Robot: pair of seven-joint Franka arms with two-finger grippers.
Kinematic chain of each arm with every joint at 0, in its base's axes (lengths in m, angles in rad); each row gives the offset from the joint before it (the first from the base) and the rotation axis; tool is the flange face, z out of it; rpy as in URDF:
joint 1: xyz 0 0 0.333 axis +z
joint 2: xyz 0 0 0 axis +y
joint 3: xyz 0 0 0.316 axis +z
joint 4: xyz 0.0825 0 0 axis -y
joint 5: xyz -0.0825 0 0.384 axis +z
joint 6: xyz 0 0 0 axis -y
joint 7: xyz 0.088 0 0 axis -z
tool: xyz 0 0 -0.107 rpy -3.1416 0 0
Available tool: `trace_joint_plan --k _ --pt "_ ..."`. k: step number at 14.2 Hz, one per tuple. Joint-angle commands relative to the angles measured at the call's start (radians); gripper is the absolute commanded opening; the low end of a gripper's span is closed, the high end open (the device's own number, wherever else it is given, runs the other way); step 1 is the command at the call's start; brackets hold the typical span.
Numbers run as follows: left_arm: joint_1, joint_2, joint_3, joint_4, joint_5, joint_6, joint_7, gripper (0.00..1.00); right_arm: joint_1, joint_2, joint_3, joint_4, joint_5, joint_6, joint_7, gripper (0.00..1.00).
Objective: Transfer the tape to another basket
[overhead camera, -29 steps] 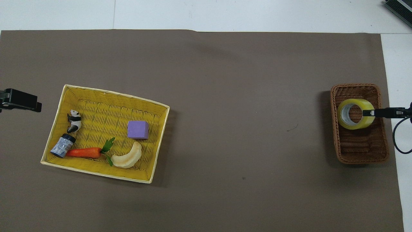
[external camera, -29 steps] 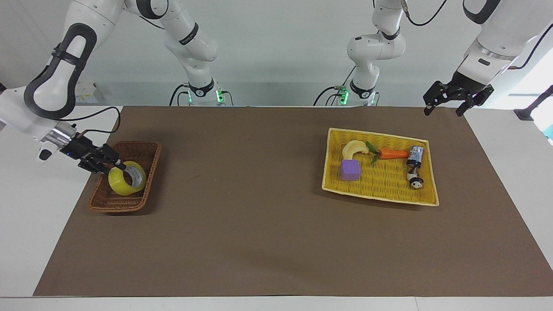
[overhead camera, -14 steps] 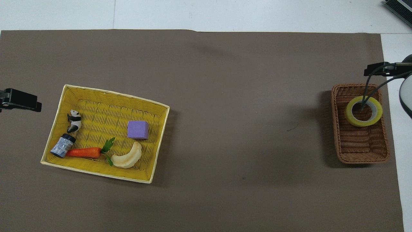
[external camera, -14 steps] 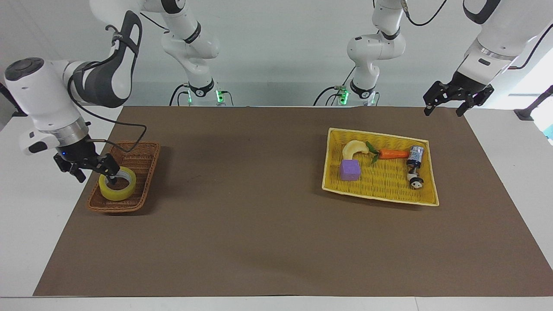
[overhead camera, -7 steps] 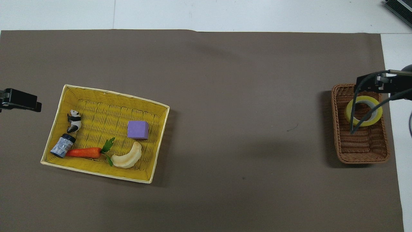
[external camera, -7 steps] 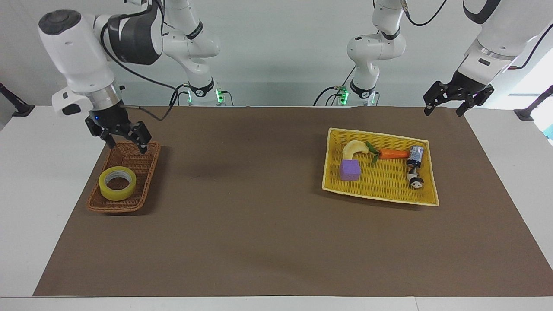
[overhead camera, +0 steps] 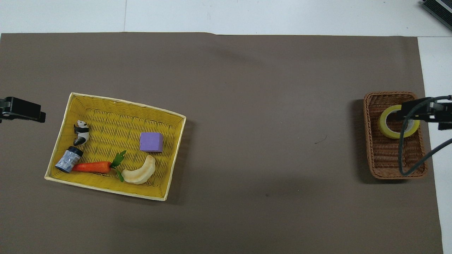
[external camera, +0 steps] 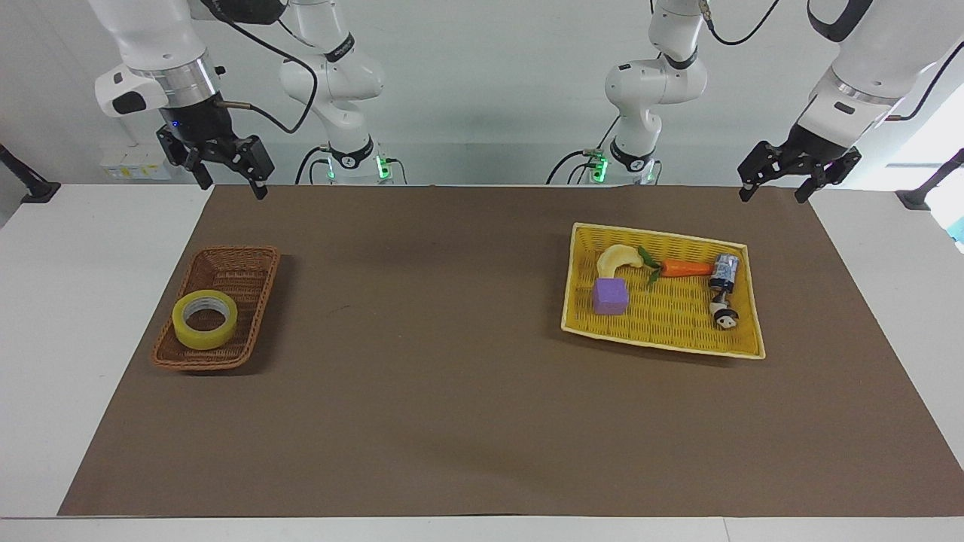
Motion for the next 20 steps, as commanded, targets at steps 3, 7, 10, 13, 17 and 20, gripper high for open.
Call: trace_joint_plan --k 3,7,10,13,17,20 --pt "0.012 -0.005 -0.007 -0.008 -0.011 0.013 0.002 1.0 -0.009 -0.01 0.009 -0.016 0.02 -0.019 0.003 1.0" --pt "0.012 -0.005 -0.008 -0.008 -0.011 0.013 -0.01 1.0 -0.009 -0.008 0.009 -0.016 0.02 -0.014 0.003 1.0" --pt "0.014 -0.004 -0.008 -0.007 -0.01 0.007 -0.018 1.0 -0.009 -0.008 0.01 -0.016 0.02 -0.02 0.001 1.0" --pt "0.012 -0.001 -0.008 0.001 -0.005 -0.004 -0.018 1.0 -0.008 -0.016 0.012 -0.022 0.023 -0.038 -0.005 1.0" --pt "0.012 0.004 -0.008 0.005 -0.001 -0.034 -0.016 1.0 0.023 -0.057 0.024 -0.083 0.023 -0.022 0.006 1.0" --pt "0.015 0.022 -0.008 0.042 -0.001 -0.066 -0.013 1.0 0.023 -0.011 0.024 -0.008 0.008 -0.044 -0.005 1.0"
